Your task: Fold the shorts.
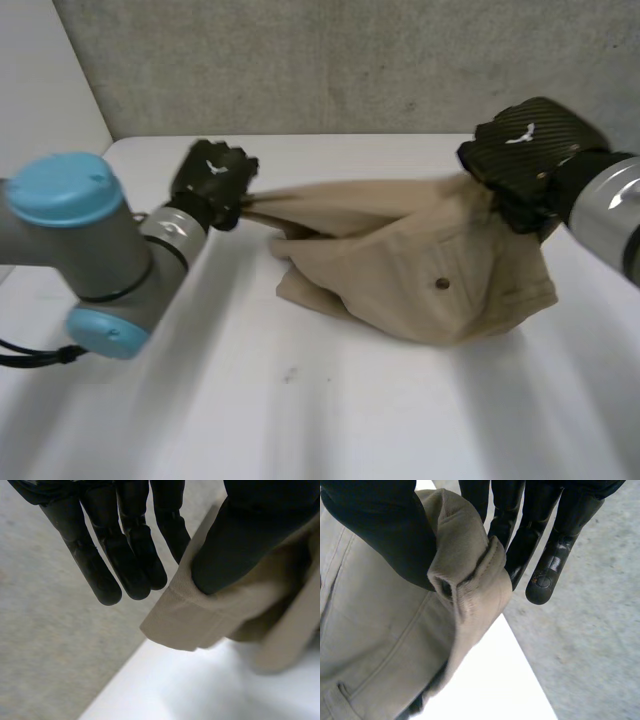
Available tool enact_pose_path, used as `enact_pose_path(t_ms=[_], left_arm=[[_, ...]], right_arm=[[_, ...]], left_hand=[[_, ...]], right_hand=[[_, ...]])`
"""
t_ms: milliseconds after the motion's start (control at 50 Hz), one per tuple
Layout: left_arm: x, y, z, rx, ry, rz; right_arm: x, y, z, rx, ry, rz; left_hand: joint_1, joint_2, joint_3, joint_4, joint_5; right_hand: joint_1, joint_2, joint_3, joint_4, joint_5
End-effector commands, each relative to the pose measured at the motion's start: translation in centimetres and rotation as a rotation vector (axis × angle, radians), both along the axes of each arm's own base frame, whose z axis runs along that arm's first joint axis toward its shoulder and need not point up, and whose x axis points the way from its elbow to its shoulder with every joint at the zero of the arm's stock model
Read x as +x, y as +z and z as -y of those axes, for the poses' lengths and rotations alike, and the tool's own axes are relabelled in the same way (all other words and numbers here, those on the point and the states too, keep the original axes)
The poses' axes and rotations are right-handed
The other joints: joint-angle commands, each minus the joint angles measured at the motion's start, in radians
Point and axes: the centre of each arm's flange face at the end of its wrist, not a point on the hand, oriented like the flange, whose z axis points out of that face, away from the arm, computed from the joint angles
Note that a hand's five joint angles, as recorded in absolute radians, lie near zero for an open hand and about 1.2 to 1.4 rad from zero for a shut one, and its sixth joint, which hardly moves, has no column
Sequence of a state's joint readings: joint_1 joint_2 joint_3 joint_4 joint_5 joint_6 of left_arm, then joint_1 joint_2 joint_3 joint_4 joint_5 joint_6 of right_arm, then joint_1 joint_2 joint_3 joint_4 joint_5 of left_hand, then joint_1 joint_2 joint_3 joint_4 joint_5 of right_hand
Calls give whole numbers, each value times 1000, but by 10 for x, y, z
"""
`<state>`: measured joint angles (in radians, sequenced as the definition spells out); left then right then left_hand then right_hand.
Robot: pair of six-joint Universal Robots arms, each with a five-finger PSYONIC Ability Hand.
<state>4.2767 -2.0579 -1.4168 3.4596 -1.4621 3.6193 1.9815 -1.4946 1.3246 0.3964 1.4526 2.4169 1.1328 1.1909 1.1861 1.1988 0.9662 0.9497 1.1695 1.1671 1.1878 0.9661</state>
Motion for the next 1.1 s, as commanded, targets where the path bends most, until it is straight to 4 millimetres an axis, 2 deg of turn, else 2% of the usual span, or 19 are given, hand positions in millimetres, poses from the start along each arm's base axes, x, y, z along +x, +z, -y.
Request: enact_pose_path(t_ms=[20,120,280,400,500,560,620,640,660,700,720,740,800,840,940,960,1020,1040,1100], left_arm=[[25,70,-47,-89,13,-67],[36,80,-72,-62,11,-112],[42,58,-84,49,18,-67],[32,30,-64,111,18,-31],[10,20,-19,64,16,-50],[-1,37,4,-32,15,-92],[-14,75,31,-205,19,-175],[-16,90,36,-264,23,-205],[-18,119,42,-371,30,-266],[-18,147,43,-473,40,-329],[-18,160,42,-522,45,-358],[-18,183,36,-607,51,-414],[-11,220,19,-727,63,-499],[-8,225,13,-742,64,-517],[-4,188,7,-624,60,-478],[-3,170,4,-568,61,-451],[-1,134,1,-460,67,-393],[1,109,-3,-388,72,-353],[6,76,-11,-291,81,-297]], right_arm=[[-12,7,4,-29,-20,-41],[-22,1,5,35,-38,-84],[-26,-20,13,90,-28,-185],[-19,-40,30,122,-8,-218],[-7,-40,62,-30,-15,-171],[1,-22,87,-202,-30,-115],[7,4,105,-375,-46,-55],[10,25,115,-501,-58,-12],[11,37,118,-569,-64,12],[12,48,121,-632,-69,37],[15,74,126,-801,-78,110],[16,82,126,-856,-80,129],[17,102,123,-1003,-84,186],[18,101,118,-1021,-68,195],[22,64,110,-913,43,157],[21,44,109,-842,65,136],[19,11,105,-701,82,100],[17,-11,99,-596,93,72],[14,-40,89,-448,106,39]], left_hand=[[263,205,210,197,256],[263,205,210,197,256],[263,205,210,197,256],[263,205,210,197,256],[263,205,210,197,256],[263,205,210,197,256],[263,205,210,197,256],[263,205,210,197,256],[263,205,210,197,256],[263,205,210,197,256],[263,205,210,197,256],[263,205,210,197,256],[263,205,210,197,256],[263,205,210,197,256],[263,205,210,197,256],[263,205,210,197,256],[263,205,210,197,256],[263,205,210,197,256],[263,205,210,197,256]], right_hand=[[447,227,229,208,256],[447,227,229,208,256],[447,227,229,208,256],[447,227,229,208,256],[447,227,229,208,256],[447,227,229,208,256],[447,227,229,208,256],[447,227,229,208,256],[447,227,229,208,256],[447,227,229,208,256],[447,227,229,208,256],[447,227,229,208,256],[447,227,229,208,256],[447,227,229,208,256],[447,227,229,208,256],[447,227,229,208,256],[447,227,229,208,256],[447,227,229,208,256],[447,227,229,208,256]])
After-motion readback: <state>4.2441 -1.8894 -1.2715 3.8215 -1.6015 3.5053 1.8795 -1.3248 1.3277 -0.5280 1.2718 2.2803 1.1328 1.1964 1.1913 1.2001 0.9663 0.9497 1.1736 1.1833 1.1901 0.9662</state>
